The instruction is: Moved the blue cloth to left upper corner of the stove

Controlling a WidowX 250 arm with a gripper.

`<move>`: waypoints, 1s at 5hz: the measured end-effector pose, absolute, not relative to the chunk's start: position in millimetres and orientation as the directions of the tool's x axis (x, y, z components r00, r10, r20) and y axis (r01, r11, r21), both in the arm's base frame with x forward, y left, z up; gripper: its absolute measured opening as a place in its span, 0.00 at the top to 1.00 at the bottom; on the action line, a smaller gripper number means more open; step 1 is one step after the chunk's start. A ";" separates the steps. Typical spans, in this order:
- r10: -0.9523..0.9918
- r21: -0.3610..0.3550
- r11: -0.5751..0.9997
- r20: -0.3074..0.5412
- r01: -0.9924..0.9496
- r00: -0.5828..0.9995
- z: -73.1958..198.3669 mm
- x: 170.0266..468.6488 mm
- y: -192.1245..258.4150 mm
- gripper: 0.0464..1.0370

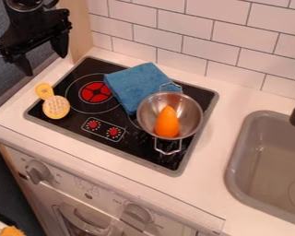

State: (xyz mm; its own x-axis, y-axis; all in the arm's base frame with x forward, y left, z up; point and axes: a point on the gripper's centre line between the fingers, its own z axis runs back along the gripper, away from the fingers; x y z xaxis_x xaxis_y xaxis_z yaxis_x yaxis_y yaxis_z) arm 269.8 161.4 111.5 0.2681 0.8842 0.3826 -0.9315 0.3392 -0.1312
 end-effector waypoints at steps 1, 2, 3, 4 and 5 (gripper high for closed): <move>0.895 -0.119 0.329 0.357 -0.937 0.269 104.6 267.8 159.1 0.04; 0.924 -0.127 0.288 0.298 -0.949 0.240 106.0 267.3 150.7 0.04; 0.919 -0.143 0.308 0.300 -0.941 0.255 114.9 280.4 136.4 0.04; 0.924 -0.208 0.326 0.276 -0.922 0.265 124.2 301.4 113.8 0.04; 0.915 -0.216 0.375 0.242 -0.902 0.323 113.8 319.3 94.8 0.04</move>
